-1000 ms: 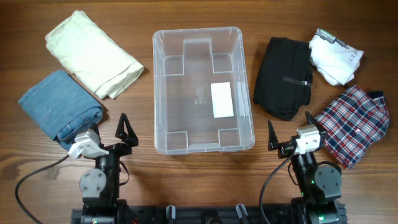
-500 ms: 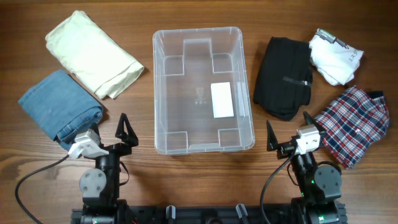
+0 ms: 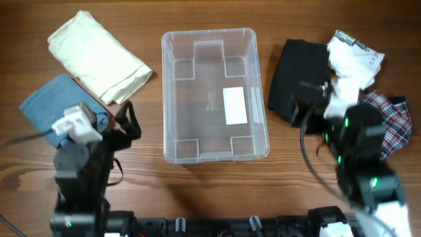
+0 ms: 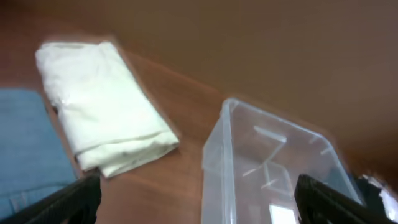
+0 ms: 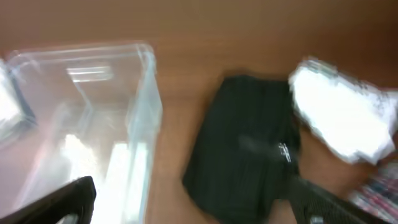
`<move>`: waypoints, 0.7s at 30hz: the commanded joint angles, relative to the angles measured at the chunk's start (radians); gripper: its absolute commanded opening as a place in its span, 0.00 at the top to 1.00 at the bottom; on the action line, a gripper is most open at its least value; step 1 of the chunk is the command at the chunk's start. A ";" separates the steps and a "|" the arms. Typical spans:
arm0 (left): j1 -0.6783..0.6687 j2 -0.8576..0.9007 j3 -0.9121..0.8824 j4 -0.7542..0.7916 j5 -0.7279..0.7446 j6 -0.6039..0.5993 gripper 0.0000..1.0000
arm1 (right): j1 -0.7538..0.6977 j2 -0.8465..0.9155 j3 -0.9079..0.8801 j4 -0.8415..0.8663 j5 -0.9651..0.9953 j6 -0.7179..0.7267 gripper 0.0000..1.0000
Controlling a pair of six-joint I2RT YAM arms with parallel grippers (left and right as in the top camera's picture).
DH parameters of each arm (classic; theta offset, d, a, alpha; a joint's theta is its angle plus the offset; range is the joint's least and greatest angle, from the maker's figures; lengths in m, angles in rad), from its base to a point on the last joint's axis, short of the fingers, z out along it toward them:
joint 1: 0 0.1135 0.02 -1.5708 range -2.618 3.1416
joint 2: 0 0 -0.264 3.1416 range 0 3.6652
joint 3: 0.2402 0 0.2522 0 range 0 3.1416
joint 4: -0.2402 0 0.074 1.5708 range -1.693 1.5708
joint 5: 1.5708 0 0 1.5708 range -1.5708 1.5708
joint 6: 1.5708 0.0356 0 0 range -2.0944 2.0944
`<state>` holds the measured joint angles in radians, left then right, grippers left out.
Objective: Pack container
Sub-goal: 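Reach the right gripper to the black garment and grasp it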
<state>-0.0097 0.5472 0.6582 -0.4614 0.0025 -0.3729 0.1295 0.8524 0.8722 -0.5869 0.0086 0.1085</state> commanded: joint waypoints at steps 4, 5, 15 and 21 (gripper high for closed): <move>0.008 0.366 0.376 -0.329 0.009 0.029 0.00 | -0.160 0.483 0.499 -0.350 -0.166 -0.118 0.00; 0.008 0.384 0.380 -0.344 0.008 0.029 0.00 | -0.182 0.513 0.500 -0.328 -0.140 -0.110 0.00; 0.008 0.409 0.380 -0.419 0.008 0.029 0.00 | -0.374 1.103 0.500 -0.163 -0.305 -0.187 0.00; 0.008 0.409 0.380 -0.419 0.009 0.025 0.00 | -0.371 1.250 0.495 -0.077 -0.334 -0.188 0.00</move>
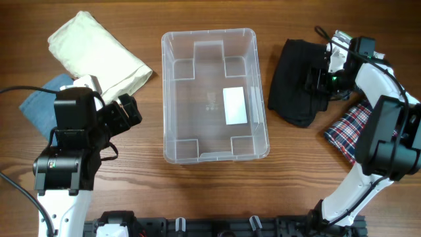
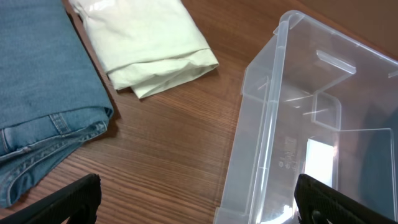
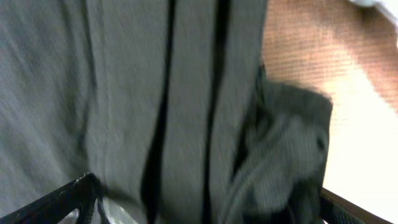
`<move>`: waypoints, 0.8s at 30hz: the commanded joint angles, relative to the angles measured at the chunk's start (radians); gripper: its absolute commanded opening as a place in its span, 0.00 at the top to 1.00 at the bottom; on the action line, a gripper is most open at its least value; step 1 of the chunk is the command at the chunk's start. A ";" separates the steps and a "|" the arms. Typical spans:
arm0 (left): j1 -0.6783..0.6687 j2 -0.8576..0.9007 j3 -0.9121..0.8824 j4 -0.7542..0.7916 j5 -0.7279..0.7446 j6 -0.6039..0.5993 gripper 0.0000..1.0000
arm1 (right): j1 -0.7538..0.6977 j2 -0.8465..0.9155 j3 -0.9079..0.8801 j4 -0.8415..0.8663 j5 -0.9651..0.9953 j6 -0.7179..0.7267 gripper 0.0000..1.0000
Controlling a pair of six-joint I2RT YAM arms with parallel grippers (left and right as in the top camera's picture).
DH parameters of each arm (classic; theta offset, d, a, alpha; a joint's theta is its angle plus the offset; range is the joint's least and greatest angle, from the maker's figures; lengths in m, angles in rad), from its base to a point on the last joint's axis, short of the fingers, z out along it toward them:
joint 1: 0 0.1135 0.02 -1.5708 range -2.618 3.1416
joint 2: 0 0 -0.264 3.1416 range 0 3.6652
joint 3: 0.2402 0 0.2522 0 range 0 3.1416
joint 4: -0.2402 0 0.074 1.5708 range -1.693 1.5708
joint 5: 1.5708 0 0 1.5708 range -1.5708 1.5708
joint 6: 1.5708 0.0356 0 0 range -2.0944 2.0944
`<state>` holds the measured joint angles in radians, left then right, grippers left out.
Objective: Pack container
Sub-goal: 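Reach the right gripper to the black garment and grasp it, then carry the black garment into the bin's upper half and release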
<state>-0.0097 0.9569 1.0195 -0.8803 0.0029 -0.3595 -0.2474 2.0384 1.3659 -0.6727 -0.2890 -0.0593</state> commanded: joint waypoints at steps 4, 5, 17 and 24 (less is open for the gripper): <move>0.008 -0.001 0.019 0.000 0.008 0.012 0.00 | 0.009 0.075 0.001 0.014 -0.223 -0.050 0.74; 0.008 -0.001 0.019 0.000 0.008 0.012 0.00 | 0.009 0.071 0.001 0.011 -0.225 -0.040 0.96; 0.014 0.059 0.019 0.000 -0.098 0.012 0.00 | 0.119 -0.732 0.003 0.022 -0.171 0.016 0.96; 0.014 0.071 0.019 0.000 -0.098 0.012 0.00 | 0.513 -0.693 0.003 0.029 -0.061 0.225 0.96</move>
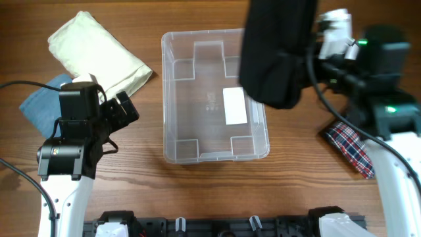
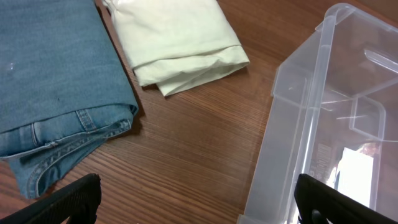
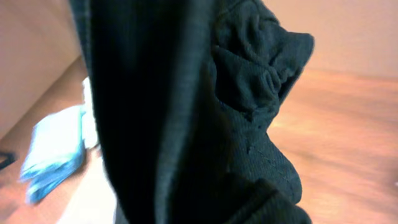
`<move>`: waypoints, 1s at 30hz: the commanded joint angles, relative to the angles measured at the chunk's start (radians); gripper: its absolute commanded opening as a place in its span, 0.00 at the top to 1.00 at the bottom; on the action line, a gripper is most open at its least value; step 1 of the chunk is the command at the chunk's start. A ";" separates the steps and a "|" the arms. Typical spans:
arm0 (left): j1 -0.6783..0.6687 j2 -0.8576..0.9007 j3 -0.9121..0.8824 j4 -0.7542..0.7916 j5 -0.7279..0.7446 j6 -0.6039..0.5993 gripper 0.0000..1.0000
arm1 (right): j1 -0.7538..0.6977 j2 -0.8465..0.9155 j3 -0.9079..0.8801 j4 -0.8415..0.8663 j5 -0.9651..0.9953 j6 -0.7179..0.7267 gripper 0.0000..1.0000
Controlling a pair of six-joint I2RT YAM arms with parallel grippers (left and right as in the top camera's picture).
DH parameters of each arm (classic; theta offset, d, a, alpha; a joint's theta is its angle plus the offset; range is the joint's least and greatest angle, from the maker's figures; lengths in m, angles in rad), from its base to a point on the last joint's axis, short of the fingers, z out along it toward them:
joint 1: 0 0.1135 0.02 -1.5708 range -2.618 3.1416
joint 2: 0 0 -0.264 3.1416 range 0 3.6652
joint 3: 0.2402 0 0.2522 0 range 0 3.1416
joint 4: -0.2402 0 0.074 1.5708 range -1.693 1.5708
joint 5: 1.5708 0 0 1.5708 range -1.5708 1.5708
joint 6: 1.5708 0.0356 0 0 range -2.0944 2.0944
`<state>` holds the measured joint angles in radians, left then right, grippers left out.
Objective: Pack container
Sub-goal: 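Carry the black garment into the bin's upper half and release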
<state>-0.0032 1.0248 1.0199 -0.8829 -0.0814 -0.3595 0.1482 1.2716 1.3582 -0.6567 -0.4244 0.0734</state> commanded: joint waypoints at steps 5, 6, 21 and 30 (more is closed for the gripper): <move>0.008 0.003 0.018 0.002 -0.014 0.012 0.00 | 0.309 0.321 0.010 0.100 0.140 0.138 0.96; 0.008 0.003 0.018 0.002 -0.013 0.012 0.00 | 0.327 0.370 0.010 0.129 0.140 0.141 0.96; 0.008 0.003 0.018 -0.005 -0.013 0.012 0.00 | 0.357 0.484 0.011 0.144 0.307 0.132 0.00; 0.008 0.003 0.018 -0.005 -0.013 0.012 0.00 | 0.008 0.017 0.011 -0.062 0.795 0.306 0.00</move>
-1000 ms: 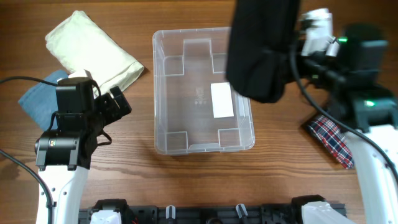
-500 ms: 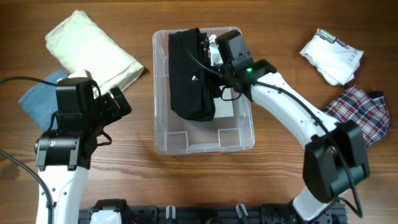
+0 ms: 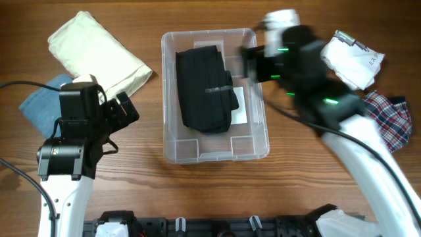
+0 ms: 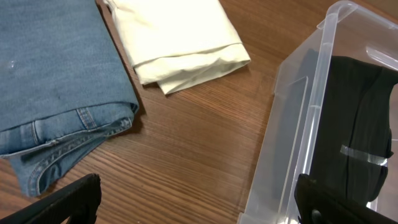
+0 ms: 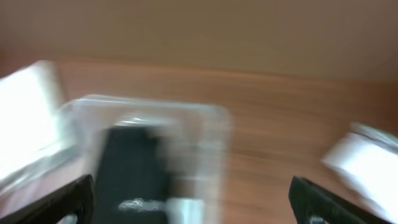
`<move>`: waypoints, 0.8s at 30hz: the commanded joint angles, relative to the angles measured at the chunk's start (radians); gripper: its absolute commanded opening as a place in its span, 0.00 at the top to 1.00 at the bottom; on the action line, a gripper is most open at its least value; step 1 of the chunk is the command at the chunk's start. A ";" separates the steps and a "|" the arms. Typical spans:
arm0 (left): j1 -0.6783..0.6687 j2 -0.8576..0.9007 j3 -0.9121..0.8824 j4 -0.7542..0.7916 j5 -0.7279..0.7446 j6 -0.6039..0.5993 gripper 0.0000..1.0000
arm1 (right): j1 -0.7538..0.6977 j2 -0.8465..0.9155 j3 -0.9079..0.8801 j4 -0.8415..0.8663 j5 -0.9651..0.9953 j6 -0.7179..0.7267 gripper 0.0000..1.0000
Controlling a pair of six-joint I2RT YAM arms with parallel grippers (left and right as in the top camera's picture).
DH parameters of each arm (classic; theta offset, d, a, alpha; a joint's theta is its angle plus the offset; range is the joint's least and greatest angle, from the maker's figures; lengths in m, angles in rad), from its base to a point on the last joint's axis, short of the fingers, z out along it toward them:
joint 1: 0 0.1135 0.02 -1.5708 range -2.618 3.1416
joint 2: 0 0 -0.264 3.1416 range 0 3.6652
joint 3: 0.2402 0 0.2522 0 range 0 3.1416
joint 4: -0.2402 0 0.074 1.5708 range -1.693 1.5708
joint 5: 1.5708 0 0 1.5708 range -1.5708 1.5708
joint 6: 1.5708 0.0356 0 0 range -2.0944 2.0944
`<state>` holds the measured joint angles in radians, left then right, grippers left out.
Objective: Pack container
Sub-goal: 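Carry the black garment into the bin's upper half and release, then move the right gripper to the plaid shirt and grasp it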
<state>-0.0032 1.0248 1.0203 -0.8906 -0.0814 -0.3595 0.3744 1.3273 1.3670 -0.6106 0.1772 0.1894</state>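
Note:
The clear plastic container [image 3: 168, 99] stands mid-table, and a folded black garment [image 3: 205, 89] lies inside it along the left half. My right gripper [image 3: 248, 62] hovers open over the container's right rim; its own view is blurred but shows the black garment [image 5: 130, 168] below with nothing between the fingers. My left gripper [image 3: 126, 112] is open between the container and the blue jeans [image 3: 36, 105]. The left wrist view shows the jeans [image 4: 56, 87], a cream folded cloth [image 4: 180, 37] and the container's wall [image 4: 292, 130].
The cream cloth [image 3: 99, 56] lies at the back left, partly over the jeans. A white garment [image 3: 352, 59] and a plaid garment [image 3: 388, 125] lie to the right of the container, under my right arm's reach.
The black garment was hanging from my right gripper above the container's back right; now it lies inside the container and the gripper is open beside it. The left arm has not moved.
Both arms were low near the front, with the black garment on the table right of the empty container. Then my right gripper was down on that garment and the left stood by the jeans. Then the garment hung over the container, and now it lies in it.

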 commanded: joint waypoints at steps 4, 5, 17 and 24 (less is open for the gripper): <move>0.008 0.003 0.018 0.003 -0.013 0.012 0.00 | -0.696 0.007 -0.063 -0.365 -0.016 0.367 0.00; 0.008 0.003 0.018 0.003 -0.014 0.012 0.00 | -0.783 0.015 -0.096 -0.370 -0.060 0.366 0.00; 0.008 0.003 0.018 0.003 -0.014 0.012 0.00 | -1.232 0.027 -0.662 0.045 -0.233 0.249 0.00; 0.008 0.003 0.018 0.003 -0.013 0.012 0.00 | -1.232 0.183 -0.754 0.301 -0.363 0.177 0.00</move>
<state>-0.0032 1.0248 1.0206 -0.8902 -0.0818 -0.3592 -0.8555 1.4380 0.6231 -0.3325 -0.1421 0.3962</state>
